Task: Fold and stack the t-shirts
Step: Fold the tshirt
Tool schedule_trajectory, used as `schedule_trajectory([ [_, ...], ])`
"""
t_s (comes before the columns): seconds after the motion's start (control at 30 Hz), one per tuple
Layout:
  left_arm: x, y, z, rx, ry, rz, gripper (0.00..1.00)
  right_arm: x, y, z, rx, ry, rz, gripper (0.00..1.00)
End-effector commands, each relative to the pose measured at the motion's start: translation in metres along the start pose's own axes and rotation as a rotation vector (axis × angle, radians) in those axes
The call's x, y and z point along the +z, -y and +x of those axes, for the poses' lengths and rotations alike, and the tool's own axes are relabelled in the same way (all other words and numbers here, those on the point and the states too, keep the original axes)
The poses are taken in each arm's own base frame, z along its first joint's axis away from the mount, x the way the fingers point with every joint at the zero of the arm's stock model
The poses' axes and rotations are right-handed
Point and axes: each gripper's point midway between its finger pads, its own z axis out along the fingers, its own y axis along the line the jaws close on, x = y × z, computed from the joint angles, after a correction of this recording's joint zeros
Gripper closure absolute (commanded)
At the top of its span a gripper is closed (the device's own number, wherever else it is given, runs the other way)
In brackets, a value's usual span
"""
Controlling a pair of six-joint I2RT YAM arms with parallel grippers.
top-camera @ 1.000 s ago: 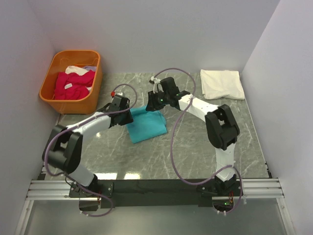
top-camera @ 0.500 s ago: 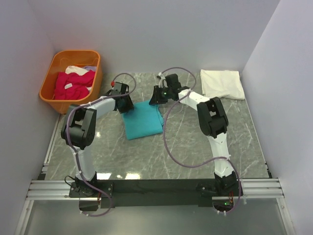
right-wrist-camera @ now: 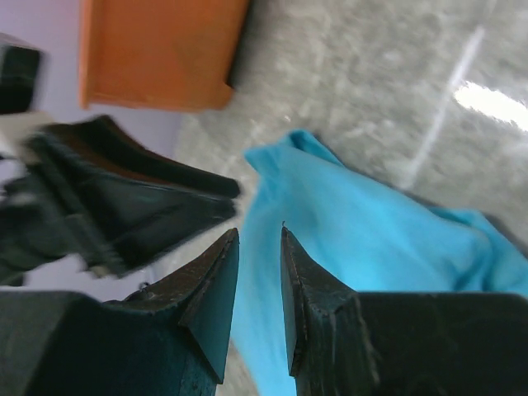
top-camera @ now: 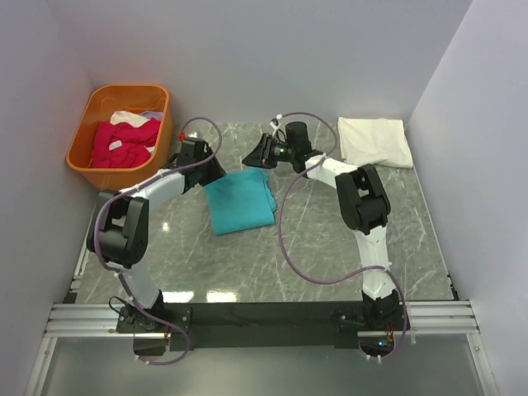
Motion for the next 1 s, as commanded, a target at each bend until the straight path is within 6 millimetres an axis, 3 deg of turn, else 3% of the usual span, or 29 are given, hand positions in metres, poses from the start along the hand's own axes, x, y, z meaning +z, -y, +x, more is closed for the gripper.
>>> schedule_trajectory([
  [0.0, 0.022, -0.013, 0.0, -0.023, 0.002, -0.015, 0.56, 0.009, -0.018, -0.017, 0.028, 0.038, -0.103, 0.66],
  [0.2, 0.059, -0.046, 0.014, -0.058, -0.061, -0.084, 0.62, 0.025, 0.037, -0.009, 0.179, 0.049, -0.068, 0.66],
  [0.27, 0.064, -0.052, 0.016, -0.074, -0.073, -0.088, 0.62, 0.024, 0.055, -0.005, 0.234, 0.056, -0.046, 0.66],
  [0.4, 0.062, -0.047, 0.016, -0.086, -0.086, -0.062, 0.61, 0.017, 0.067, -0.006, 0.258, 0.067, -0.028, 0.66],
  [0.57, 0.027, -0.017, -0.009, -0.097, -0.029, 0.022, 0.54, -0.008, 0.026, -0.016, 0.185, 0.082, -0.073, 0.66],
  [0.6, 0.008, -0.003, -0.022, -0.103, 0.005, 0.056, 0.53, -0.013, 0.017, -0.017, 0.171, 0.085, -0.077, 0.66],
  [0.67, -0.01, 0.007, -0.017, -0.104, 0.001, 0.085, 0.5, -0.032, -0.007, -0.015, 0.142, 0.092, -0.1, 0.66],
  [0.7, -0.028, 0.018, -0.021, -0.103, 0.018, 0.118, 0.49, -0.038, -0.015, -0.013, 0.129, 0.089, -0.112, 0.66],
  [0.73, -0.035, 0.016, -0.011, -0.104, -0.001, 0.114, 0.49, -0.043, -0.016, 0.0, 0.14, 0.066, -0.108, 0.66],
  [0.77, -0.051, 0.029, -0.007, -0.1, -0.002, 0.148, 0.49, -0.053, -0.035, 0.001, 0.112, 0.064, -0.135, 0.66],
  [0.8, -0.056, 0.023, 0.012, -0.103, -0.041, 0.131, 0.51, -0.058, -0.042, 0.009, 0.106, 0.056, -0.146, 0.66],
  [0.87, -0.078, 0.035, 0.029, -0.093, -0.052, 0.167, 0.53, -0.066, -0.055, 0.039, 0.104, -0.011, -0.152, 0.66],
  [0.9, -0.08, 0.026, 0.051, -0.094, -0.09, 0.152, 0.56, -0.067, -0.054, 0.054, 0.113, -0.043, -0.144, 0.66],
  [0.97, -0.094, 0.03, 0.072, -0.079, -0.118, 0.175, 0.57, -0.064, -0.07, 0.084, 0.06, -0.125, -0.172, 0.66],
])
